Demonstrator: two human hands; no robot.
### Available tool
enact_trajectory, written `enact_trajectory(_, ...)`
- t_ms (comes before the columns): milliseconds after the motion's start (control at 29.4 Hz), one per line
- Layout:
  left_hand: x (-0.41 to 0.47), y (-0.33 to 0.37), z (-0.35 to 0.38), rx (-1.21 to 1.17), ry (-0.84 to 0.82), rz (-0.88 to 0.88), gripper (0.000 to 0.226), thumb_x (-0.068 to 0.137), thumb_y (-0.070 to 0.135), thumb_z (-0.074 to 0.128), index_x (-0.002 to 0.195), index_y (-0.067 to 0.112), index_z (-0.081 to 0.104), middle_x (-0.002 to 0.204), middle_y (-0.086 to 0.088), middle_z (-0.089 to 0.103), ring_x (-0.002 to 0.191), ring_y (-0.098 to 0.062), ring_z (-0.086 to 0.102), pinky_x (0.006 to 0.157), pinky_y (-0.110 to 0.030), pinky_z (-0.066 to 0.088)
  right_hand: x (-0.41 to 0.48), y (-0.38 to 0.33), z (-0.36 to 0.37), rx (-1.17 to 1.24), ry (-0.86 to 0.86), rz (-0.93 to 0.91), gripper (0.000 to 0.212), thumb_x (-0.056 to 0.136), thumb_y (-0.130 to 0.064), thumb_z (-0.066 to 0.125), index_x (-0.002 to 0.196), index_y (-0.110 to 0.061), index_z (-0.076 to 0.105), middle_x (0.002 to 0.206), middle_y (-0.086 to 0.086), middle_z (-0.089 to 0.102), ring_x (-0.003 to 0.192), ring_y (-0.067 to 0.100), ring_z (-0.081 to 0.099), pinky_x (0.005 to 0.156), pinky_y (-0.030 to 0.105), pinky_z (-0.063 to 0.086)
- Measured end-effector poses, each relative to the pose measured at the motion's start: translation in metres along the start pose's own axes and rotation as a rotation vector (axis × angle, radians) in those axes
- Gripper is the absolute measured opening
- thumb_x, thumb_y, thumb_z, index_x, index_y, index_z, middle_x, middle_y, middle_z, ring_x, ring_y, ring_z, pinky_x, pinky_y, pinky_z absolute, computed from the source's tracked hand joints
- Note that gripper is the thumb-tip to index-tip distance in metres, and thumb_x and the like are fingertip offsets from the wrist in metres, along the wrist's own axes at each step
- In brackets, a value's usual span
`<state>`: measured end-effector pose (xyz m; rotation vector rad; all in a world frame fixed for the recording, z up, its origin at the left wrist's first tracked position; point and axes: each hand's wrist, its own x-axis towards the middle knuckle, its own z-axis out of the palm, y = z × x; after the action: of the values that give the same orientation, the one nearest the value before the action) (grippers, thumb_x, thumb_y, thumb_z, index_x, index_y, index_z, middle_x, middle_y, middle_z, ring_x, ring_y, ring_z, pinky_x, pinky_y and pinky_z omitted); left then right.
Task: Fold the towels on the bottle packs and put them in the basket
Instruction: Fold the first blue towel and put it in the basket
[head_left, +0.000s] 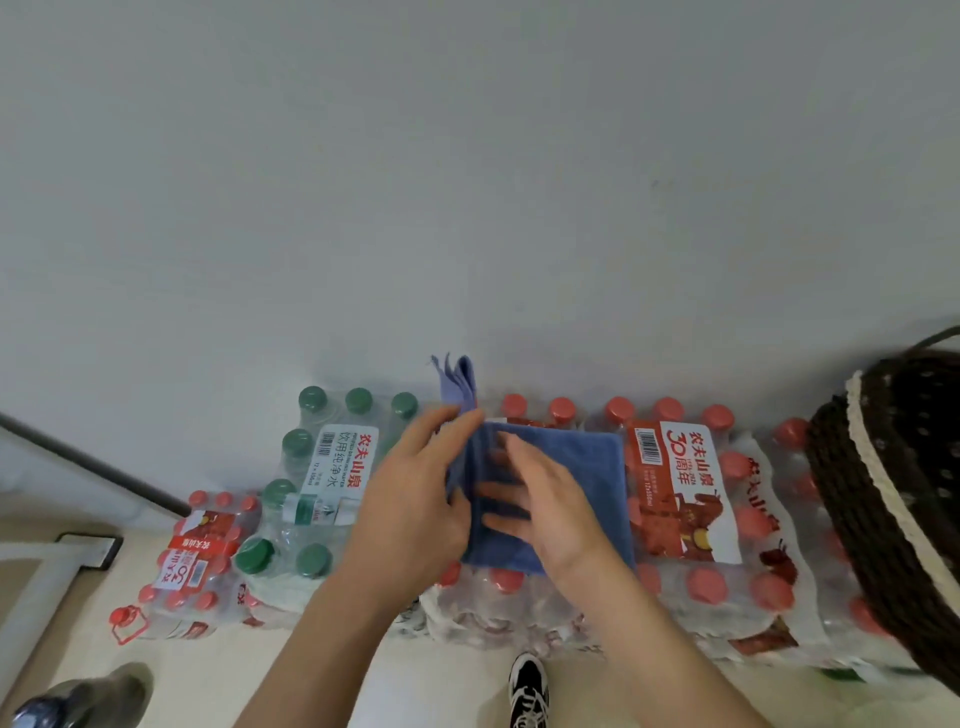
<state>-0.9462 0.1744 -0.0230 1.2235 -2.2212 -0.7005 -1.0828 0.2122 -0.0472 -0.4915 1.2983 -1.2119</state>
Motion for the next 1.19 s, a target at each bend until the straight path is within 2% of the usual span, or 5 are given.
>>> enact_trajectory(102,-0.004,0.027,0.028,0.041,-0.181,0.176,0.070,0.075,0.016,0.050,0.143,0.028,0.040,0.131,0.011,0.054,0.107,-0.013,0.054,0.085,-0.030,0.050,0.000,-0.016,-0.022,0.266,-0.038,0.255,0.046,0.089,-0.048,0.054,0.107,-0.008,0.069,0.098,0.012,0.073,0.087,0.025,0.070,0.064,0.032,0.054)
enact_trajectory(238,-0.020,0.026,0.055,0.092,-0.196,0.319,0.064,0.079,0.012,0.055,0.141,0.024,0.041,0.131,0.008,0.056,0.107,-0.018,0.055,0.087,-0.037,0.049,0.005,-0.019,-0.043,0.179,0.102,0.219,0.020,0.092,-0.021,0.058,0.083,-0.005,0.065,0.068,0.010,0.068,0.060,0.019,0.067,0.059,0.029,0.050)
enact_trajectory(579,-0.040,-0.016,0.077,0.074,-0.072,-0.148,0.058,0.083,0.042,0.043,0.139,0.034,0.031,0.132,0.007,0.038,0.103,-0.019,0.056,0.072,-0.036,0.054,0.016,-0.025,-0.067,-0.351,0.101,-0.040,0.037,0.094,-0.001,0.049,0.124,-0.020,0.058,0.120,0.003,0.065,0.111,0.021,0.061,0.099,0.043,0.048)
enact_trajectory(885,-0.034,-0.015,0.085,0.175,-0.117,-0.104,0.054,0.081,0.023,0.050,0.133,0.036,0.048,0.139,-0.006,0.044,0.100,-0.028,0.062,0.065,-0.039,0.058,0.001,-0.001,-0.083,-0.822,0.358,-0.200,0.030,0.093,-0.013,0.056,0.120,-0.023,0.051,0.093,-0.014,0.055,0.085,0.010,0.056,0.067,0.018,0.040)
enact_trajectory(1191,-0.038,-0.028,0.081,0.434,-0.161,-0.048,0.073,0.070,0.019,0.079,0.133,0.037,0.047,0.139,-0.011,0.047,0.101,-0.033,0.057,0.061,-0.040,0.055,-0.004,0.024,-0.074,-1.329,0.508,-0.201,0.067,0.096,-0.036,0.050,0.150,-0.014,0.018,0.140,0.009,0.044,0.105,0.024,0.063,0.078,0.034,0.055)
